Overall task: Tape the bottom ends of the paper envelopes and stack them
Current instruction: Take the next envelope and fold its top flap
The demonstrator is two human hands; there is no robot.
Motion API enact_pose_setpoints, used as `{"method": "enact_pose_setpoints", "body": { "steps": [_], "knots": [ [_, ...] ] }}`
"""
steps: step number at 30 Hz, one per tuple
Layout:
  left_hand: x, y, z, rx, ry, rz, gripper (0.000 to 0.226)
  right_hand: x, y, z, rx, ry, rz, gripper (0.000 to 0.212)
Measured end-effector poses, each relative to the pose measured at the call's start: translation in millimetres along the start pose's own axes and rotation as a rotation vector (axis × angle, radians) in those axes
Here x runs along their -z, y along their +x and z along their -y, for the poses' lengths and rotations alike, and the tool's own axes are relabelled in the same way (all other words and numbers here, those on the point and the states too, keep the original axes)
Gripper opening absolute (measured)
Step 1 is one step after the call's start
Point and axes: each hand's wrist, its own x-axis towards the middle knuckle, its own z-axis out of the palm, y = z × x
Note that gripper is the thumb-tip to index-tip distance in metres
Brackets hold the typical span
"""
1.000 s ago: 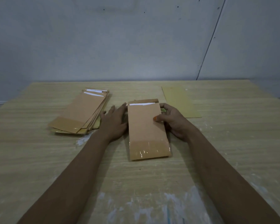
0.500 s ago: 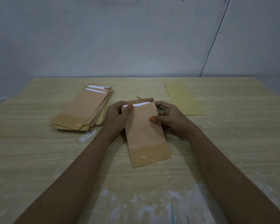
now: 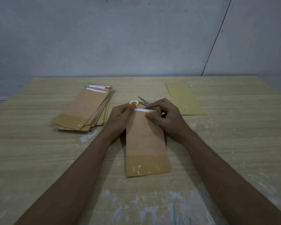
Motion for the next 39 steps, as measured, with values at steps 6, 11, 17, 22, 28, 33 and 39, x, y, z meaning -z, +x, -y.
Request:
{"method": "enact_pose_setpoints", "body": {
  "steps": [6, 11, 17, 22, 28, 33, 39],
  "knots": [
    [0.8, -3.2, -1.9, 0.006, -0.011, 0.061, 0.041, -1.4, 1.7, 4.1, -0.180, 0.223, 0.042, 0.015],
    [-2.0, -5.6, -6.6, -0.024, -0.033, 0.113, 0.031, -0.8, 0.8, 8.5, -0.186, 0.152, 0.073, 0.024],
    [-0.2, -4.1, -2.9, -0.012, -0.036, 0.125, 0.033, 2.7, 2.1, 5.2, -0.119, 0.113, 0.057, 0.019],
    [0.9, -4.0, 1.2, 0.000, -0.090, 0.139, 0.024, 3.9, 5.0, 3.5, -0.066, 0.096, -0.003, 0.014],
    [0.9, -3.6, 1.5, 0.002, -0.096, 0.141, 0.019, 3.0, 3.6, 1.9, -0.112, 0.103, 0.014, 0.017],
    [-0.8, -5.5, -1.2, -0.026, -0.127, 0.156, 0.019, 1.7, 5.1, 2.7, -0.067, 0.092, -0.013, 0.014],
    [-2.0, -5.2, -3.1, -0.039, -0.172, 0.123, 0.018, 4.1, 9.7, -1.1, 0.088, -0.020, -0.084, 0.017]
  ]
}}
